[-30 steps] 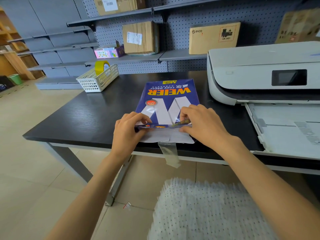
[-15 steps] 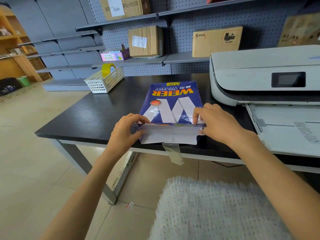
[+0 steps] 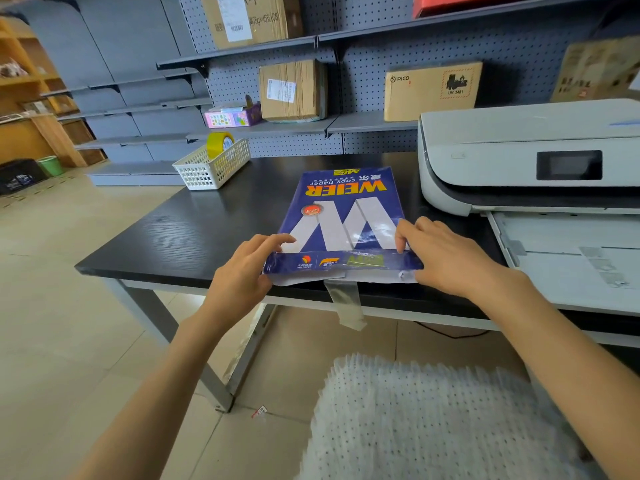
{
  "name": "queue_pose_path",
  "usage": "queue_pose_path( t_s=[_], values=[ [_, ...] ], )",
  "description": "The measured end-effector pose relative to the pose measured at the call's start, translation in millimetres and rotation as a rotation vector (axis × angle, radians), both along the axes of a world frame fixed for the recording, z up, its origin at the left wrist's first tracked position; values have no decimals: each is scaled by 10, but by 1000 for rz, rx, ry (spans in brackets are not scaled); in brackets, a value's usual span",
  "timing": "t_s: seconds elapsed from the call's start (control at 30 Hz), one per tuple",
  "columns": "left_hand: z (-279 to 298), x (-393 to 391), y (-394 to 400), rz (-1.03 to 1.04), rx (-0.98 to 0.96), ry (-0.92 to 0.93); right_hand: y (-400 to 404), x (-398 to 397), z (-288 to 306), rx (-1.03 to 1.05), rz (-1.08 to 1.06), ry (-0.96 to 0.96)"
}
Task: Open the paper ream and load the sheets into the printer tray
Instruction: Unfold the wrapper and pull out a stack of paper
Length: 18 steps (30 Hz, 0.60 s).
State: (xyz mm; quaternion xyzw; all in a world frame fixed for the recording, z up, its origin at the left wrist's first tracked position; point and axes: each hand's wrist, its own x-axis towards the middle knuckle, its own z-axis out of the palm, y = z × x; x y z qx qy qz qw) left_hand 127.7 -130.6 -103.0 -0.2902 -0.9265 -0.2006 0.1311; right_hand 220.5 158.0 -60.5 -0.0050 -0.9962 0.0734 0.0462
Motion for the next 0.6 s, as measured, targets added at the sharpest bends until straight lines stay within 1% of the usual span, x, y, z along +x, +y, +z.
queue_pose_path(
  t_s=[0.17, 0.27, 0.33, 0.43, 0.5, 0.6],
  values=[
    [8, -11, 45, -12, 1, 47, 40, 22, -2, 27, 38, 43],
    [38, 35, 123, -84, 32, 103, -21, 38, 74, 19, 137, 67],
    [63, 79, 194, -154, 38, 194, -105, 39, 114, -13, 233, 83],
    [48, 108, 309, -230, -78, 322, -243, 6, 86, -23, 336, 126],
    [-2, 110, 374, -247, -128, 361, -301, -48, 0, 40, 338, 146],
    [-75, 120, 418, -226, -77, 374, -311, -109, -118, 65, 308, 140]
  ],
)
